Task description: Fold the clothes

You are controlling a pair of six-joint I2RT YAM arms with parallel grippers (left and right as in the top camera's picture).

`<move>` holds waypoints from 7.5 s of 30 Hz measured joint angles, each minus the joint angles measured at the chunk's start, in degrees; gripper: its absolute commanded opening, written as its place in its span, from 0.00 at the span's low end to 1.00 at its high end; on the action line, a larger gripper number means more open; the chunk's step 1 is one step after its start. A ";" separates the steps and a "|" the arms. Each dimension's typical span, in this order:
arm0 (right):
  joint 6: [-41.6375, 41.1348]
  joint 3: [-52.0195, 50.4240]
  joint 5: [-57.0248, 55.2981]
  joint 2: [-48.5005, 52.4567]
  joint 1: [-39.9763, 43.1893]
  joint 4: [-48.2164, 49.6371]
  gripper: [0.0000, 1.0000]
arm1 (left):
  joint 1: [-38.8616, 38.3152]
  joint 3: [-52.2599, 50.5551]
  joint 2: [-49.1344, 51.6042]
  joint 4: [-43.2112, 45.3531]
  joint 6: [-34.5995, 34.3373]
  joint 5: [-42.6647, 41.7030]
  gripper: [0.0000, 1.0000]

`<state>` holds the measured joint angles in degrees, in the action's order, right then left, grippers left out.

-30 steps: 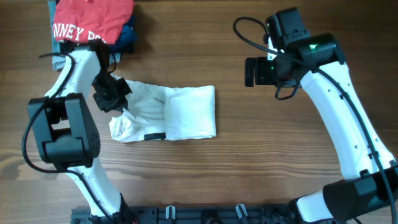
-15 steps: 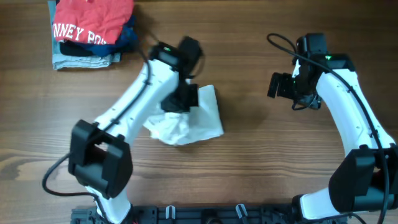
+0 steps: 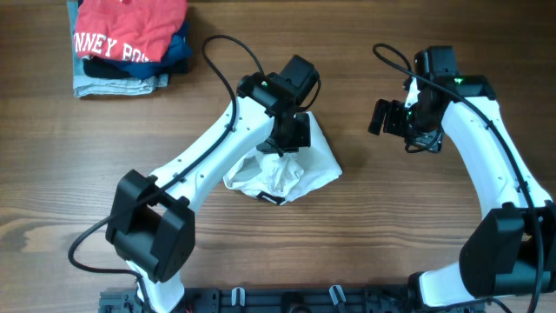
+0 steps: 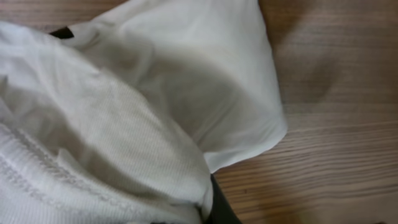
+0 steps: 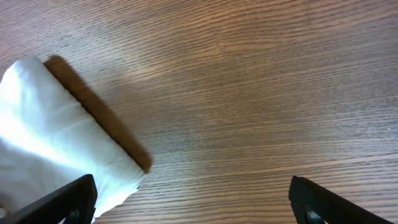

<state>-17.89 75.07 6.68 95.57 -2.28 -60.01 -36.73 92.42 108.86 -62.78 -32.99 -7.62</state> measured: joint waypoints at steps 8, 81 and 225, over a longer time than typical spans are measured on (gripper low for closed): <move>0.00 0.00 1.05 0.00 -0.02 0.04 1.00 | 4.28 0.04 0.00 -3.39 0.09 -0.57 0.04; 1.75 0.00 2.82 0.00 0.00 0.44 1.00 | 44.48 7.89 17.70 -15.91 16.63 4.52 0.04; -6.21 11.98 -22.75 19.45 -51.39 -1.77 0.04 | 49.22 -6.34 -2.95 -8.31 2.64 5.20 1.00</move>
<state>-24.10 87.05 -16.08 115.02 -53.67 -61.78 12.49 86.08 105.91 -71.09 -30.35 -2.42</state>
